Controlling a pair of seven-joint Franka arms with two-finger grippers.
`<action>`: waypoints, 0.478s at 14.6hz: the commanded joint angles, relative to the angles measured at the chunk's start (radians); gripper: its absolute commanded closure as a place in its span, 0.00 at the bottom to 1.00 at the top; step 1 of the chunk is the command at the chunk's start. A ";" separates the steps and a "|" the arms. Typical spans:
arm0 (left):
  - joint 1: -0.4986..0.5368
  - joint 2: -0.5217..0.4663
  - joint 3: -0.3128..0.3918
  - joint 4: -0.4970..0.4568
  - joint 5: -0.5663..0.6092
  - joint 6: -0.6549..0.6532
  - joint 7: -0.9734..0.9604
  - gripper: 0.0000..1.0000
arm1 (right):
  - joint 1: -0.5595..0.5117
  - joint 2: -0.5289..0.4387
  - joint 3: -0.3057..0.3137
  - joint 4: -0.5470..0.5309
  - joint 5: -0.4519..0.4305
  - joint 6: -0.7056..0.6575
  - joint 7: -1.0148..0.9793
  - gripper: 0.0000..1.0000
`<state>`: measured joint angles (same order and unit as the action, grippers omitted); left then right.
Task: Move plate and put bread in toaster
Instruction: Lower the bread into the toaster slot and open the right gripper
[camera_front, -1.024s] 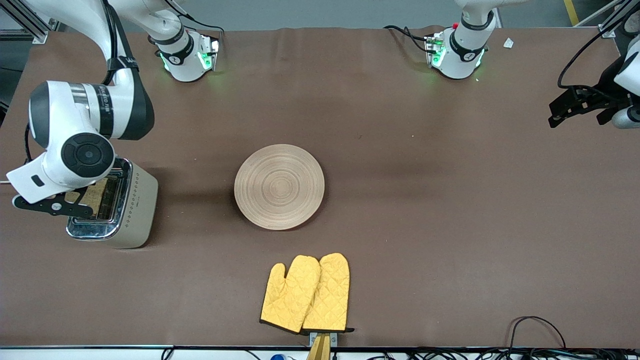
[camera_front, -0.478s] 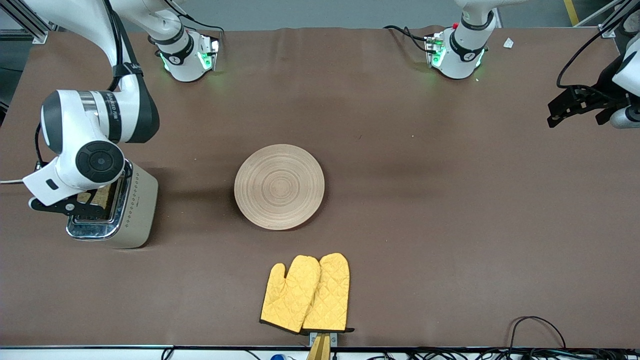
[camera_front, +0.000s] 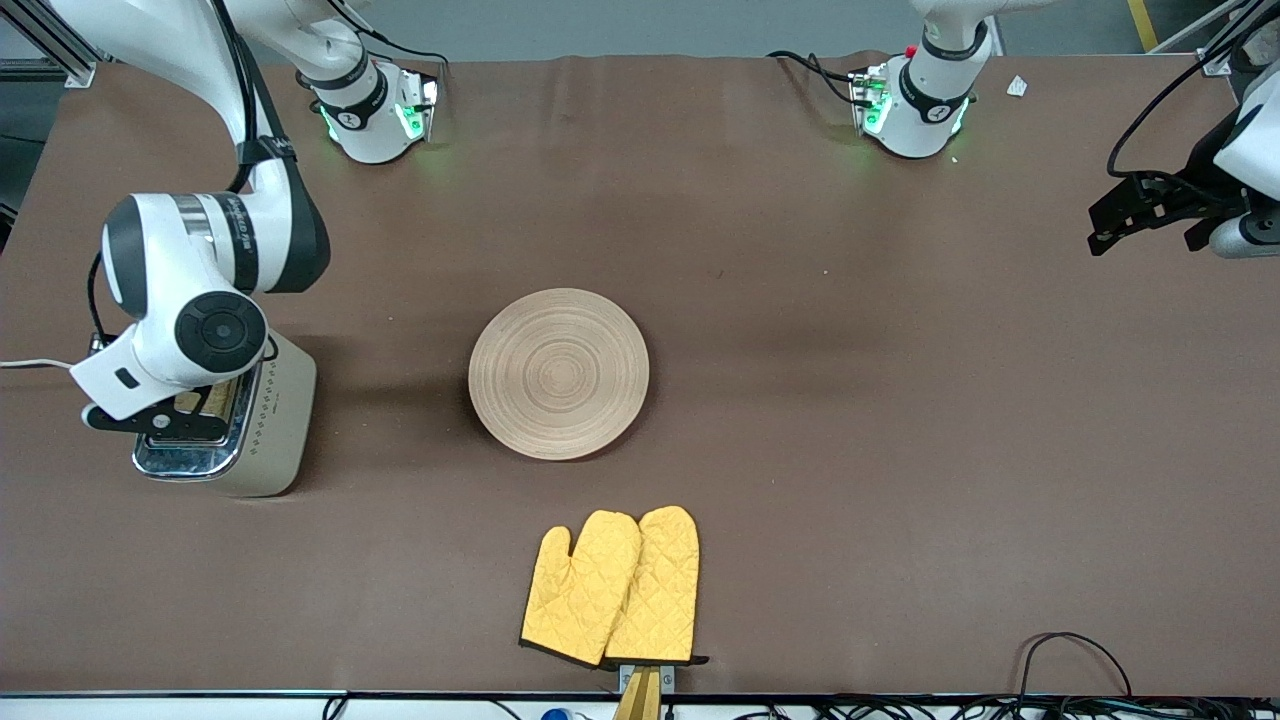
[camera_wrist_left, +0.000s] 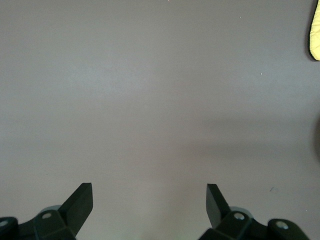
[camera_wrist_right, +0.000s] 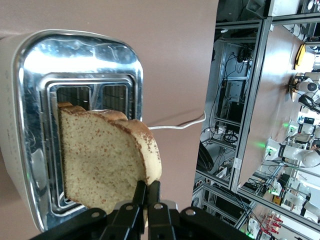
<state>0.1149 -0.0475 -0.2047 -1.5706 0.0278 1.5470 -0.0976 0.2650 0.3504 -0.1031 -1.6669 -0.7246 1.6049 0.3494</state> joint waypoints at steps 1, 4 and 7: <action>0.000 0.014 -0.001 0.024 -0.011 -0.015 0.012 0.00 | -0.016 0.044 0.006 -0.001 0.045 0.023 0.013 0.81; -0.001 0.020 -0.001 0.023 -0.011 -0.013 0.012 0.00 | -0.036 0.094 0.006 0.027 0.126 0.024 0.007 0.32; -0.003 0.029 -0.002 0.024 -0.014 -0.010 0.010 0.00 | -0.046 0.094 0.008 0.099 0.232 0.012 -0.016 0.00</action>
<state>0.1143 -0.0348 -0.2049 -1.5706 0.0277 1.5471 -0.0976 0.2378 0.4473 -0.1056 -1.6391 -0.5549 1.6376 0.3529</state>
